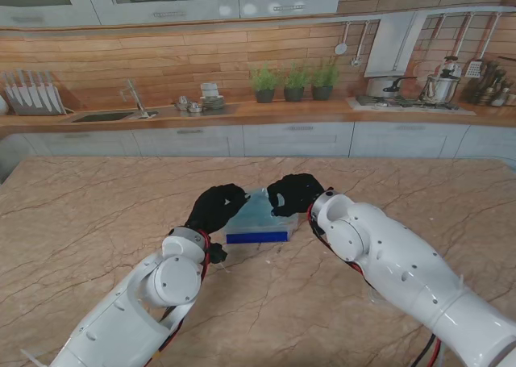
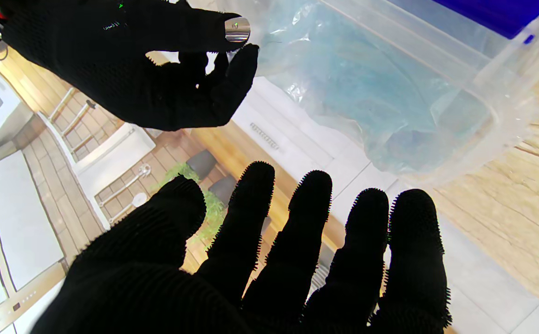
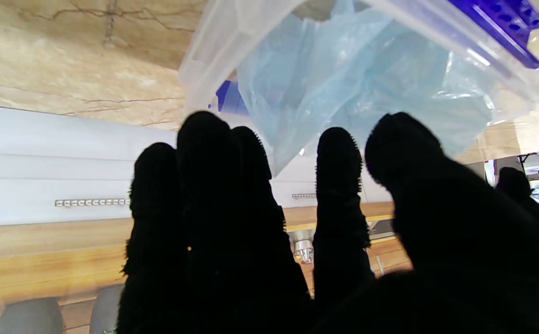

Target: Fold the bubble film and place it into the plastic crate

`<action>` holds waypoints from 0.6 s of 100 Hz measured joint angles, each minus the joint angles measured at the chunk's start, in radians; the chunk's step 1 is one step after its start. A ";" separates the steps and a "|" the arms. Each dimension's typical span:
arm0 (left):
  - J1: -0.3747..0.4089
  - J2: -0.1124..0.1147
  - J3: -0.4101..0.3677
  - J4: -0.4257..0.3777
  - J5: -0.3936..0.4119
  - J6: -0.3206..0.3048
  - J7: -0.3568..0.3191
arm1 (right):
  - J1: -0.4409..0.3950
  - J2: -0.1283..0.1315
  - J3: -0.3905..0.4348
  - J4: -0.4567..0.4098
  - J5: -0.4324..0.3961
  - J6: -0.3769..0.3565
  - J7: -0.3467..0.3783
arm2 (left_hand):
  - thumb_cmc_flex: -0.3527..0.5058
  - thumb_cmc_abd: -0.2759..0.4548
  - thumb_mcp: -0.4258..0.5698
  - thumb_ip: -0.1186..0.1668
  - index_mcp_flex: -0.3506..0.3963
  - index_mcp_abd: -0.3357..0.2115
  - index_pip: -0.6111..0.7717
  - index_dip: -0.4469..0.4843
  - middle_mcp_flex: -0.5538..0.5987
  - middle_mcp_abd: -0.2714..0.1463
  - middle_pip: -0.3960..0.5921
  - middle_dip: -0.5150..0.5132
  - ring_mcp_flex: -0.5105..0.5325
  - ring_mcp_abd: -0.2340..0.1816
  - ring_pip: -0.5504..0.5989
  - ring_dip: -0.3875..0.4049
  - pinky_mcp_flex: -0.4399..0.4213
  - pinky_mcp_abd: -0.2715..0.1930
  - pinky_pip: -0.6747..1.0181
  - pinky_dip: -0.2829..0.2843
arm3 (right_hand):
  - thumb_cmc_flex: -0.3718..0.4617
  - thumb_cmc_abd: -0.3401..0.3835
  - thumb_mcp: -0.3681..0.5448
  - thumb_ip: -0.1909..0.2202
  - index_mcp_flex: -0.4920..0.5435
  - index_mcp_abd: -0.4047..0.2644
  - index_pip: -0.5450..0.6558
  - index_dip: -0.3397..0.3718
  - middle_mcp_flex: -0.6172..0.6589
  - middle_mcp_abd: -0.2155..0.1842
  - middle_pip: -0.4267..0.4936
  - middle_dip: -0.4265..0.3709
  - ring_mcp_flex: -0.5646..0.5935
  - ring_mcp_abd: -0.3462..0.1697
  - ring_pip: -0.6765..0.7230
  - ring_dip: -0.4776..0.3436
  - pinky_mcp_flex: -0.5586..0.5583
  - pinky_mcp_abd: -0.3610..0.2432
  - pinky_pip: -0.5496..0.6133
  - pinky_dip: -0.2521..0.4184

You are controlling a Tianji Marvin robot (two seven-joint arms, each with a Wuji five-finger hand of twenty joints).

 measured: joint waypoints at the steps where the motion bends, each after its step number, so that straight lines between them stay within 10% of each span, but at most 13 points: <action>1: 0.001 0.001 -0.001 -0.001 0.001 0.000 0.000 | -0.001 0.000 0.001 0.000 0.000 0.000 -0.001 | 0.000 0.000 0.000 0.000 0.000 0.000 0.000 0.000 0.000 0.000 0.000 0.000 0.000 0.000 0.000 0.000 0.000 0.000 0.000 0.000 | 0.000 0.004 -0.002 0.000 -0.001 0.001 -0.001 0.000 -0.004 0.000 -0.004 0.000 -0.001 0.002 0.000 0.000 -0.001 0.000 0.000 0.000; 38: 0.050 0.011 -0.042 -0.033 0.002 -0.018 -0.002 | -0.051 0.000 0.065 0.006 0.008 -0.017 -0.019 | 0.000 0.000 -0.013 0.000 0.000 0.000 0.000 0.001 0.000 0.000 0.000 0.000 0.000 0.000 0.000 0.000 0.000 0.000 0.000 0.000 | -0.067 0.084 -0.081 0.039 -0.048 0.022 -0.166 0.034 -0.097 -0.036 -0.150 -0.051 -0.028 0.021 -0.001 -0.003 -0.036 0.012 0.000 0.001; 60: 0.095 0.012 -0.072 -0.058 0.053 -0.045 0.055 | -0.149 0.009 0.180 -0.061 -0.130 -0.099 -0.159 | -0.001 0.000 -0.023 0.000 0.000 0.000 0.000 0.010 0.000 0.000 0.000 0.000 0.000 0.000 0.000 0.000 -0.016 0.000 -0.014 0.000 | -0.093 0.100 -0.078 0.058 -0.060 0.022 -0.174 0.044 -0.111 -0.061 -0.179 -0.072 -0.028 0.020 -0.001 -0.003 -0.023 0.013 0.000 0.001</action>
